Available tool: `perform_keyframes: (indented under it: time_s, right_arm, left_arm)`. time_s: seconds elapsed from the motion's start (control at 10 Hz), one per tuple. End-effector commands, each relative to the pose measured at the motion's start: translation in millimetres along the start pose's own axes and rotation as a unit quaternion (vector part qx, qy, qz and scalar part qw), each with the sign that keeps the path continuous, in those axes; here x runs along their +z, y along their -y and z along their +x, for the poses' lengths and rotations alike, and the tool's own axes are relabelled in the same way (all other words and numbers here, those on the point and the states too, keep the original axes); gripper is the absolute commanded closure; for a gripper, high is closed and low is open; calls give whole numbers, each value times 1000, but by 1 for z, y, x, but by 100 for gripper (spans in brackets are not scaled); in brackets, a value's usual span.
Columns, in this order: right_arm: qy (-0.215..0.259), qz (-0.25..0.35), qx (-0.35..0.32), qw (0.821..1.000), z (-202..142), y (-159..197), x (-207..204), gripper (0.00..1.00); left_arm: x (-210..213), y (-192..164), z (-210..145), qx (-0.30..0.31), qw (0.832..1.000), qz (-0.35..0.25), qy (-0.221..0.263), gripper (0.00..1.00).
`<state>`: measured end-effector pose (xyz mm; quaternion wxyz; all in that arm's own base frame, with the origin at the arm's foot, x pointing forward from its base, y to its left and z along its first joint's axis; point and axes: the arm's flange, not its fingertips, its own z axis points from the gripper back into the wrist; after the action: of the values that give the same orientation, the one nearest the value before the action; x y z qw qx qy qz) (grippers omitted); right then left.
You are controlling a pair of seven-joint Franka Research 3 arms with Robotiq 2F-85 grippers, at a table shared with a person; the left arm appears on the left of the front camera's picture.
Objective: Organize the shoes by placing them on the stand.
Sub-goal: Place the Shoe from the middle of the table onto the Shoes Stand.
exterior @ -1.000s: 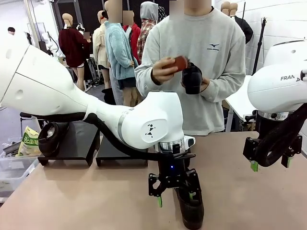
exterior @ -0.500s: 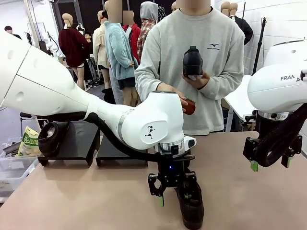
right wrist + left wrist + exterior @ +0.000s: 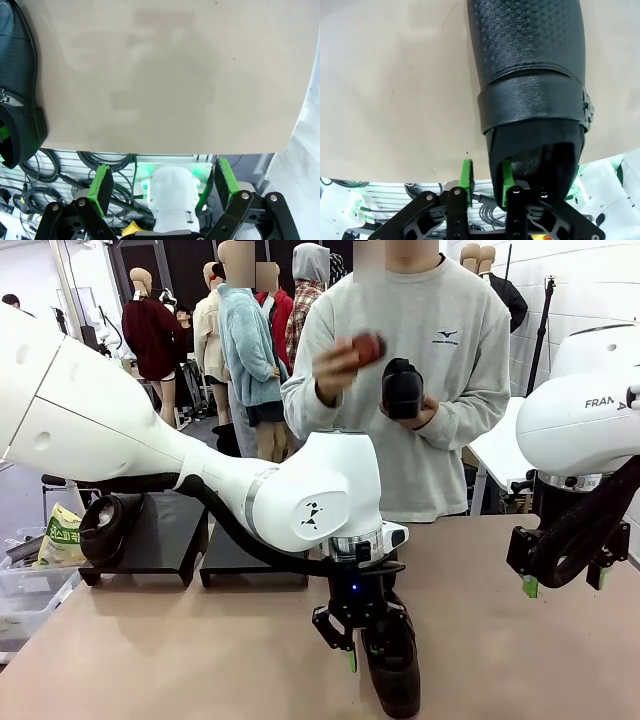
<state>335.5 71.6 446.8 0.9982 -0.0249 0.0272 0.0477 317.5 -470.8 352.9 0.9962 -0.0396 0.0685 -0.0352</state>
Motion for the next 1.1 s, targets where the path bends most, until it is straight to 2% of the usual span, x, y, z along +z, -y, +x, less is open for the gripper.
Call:
perform_keyframes:
  time_s: [0.0,0.3,0.5,0.7,0.8,1.0]
  right_arm:
    - [-4,3,-3,1000,0,-1,2,0]
    - [-4,3,-3,1000,0,-1,2,0]
    - [-4,3,-3,1000,0,-1,2,0]
    - [-4,3,-3,1000,0,-1,2,0]
    - [-4,3,-3,1000,0,-1,2,0]
    - [-4,3,-3,1000,0,-1,2,0]
  left_arm:
    - [-5,2,4,-8,1000,-4,2,100]
    - [-6,2,8,-15,1000,-5,2,100]
    - [6,-1,6,5,1000,-16,-9,100]
    - [47,-9,-16,-1,999,-44,-11,100]
    - [66,-18,-26,-4,999,-43,-13,100]
    - [100,-44,-46,11,1000,-14,18,100]
